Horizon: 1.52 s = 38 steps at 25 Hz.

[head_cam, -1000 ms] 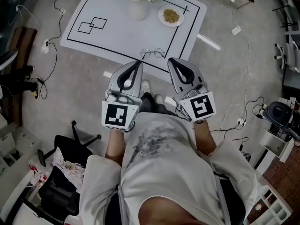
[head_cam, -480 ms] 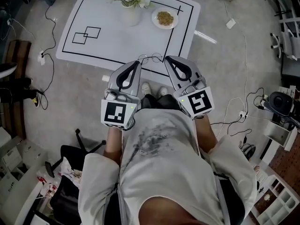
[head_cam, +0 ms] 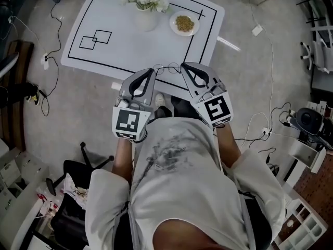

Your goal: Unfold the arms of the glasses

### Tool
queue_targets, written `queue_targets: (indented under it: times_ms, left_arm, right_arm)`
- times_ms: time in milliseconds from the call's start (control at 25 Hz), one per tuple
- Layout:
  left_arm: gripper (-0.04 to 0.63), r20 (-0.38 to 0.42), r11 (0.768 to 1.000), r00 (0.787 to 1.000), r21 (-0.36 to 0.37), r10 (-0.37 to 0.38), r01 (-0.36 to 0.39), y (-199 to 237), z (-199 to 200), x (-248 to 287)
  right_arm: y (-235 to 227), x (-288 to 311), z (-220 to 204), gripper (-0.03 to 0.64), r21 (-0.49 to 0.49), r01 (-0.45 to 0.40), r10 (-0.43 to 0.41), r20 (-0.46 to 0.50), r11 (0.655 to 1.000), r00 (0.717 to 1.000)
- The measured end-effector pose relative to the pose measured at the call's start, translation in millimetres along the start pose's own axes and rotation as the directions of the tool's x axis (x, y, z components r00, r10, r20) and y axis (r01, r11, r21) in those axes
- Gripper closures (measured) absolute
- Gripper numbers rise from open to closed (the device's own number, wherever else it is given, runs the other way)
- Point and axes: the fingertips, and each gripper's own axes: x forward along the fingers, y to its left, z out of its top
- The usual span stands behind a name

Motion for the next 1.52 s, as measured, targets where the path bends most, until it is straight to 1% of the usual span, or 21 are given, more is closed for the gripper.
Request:
queue_targets:
  times_ms: [360,640,840,1240,1520]
  left_arm:
    - [0.586,-0.020,1.000,1.000,-0.003,0.024,-0.024,7,-10,19]
    - [0.586,-0.051,1.000,0.999,0.002,0.007,-0.007,6,-22,30]
    - [0.586,-0.093,1.000,0.996,0.023,-0.011,0.014,3,-33,38]
    - [0.586,-0.191,0.998,0.982,0.065,-0.009,0.022,11,-63,52]
    - [0.584,-0.249,0.998,0.968,0.052,-0.022,0.036,17,-87,58]
  right_arm:
    - [-7,16,-11,0.600,-0.018,-0.068,0.068,-0.031,0.997,0.997]
    - [-10,23,-24,0.600,-0.029,-0.088,0.086,-0.056,0.996,0.995]
    - [-13,26,-38,0.600,-0.043,-0.099,0.095,-0.087,0.994,0.992]
    - [-17,40,-65,0.600,-0.063,-0.121,0.110,-0.153,0.991,0.982]
    - [-18,50,-85,0.600,-0.081,-0.145,0.125,-0.207,0.986,0.970]
